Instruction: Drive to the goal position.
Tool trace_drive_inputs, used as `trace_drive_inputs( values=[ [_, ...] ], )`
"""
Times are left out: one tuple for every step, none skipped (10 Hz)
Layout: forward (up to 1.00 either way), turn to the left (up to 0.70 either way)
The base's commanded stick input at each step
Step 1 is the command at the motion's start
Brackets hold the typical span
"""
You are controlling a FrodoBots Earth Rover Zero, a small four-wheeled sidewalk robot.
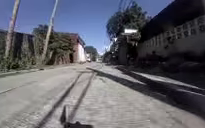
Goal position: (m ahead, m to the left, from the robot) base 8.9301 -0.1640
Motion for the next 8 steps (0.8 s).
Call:
trace_drive_inputs(
  values=[
    [0.85, 0.0],
    [0.85, 0.0],
    [0.85, 0.0],
    [0.85, 0.0],
    [0.85, 0.0],
    [0.85, 0.0],
    [0.85, 0.0],
    [0.85, 0.0]
  ],
)
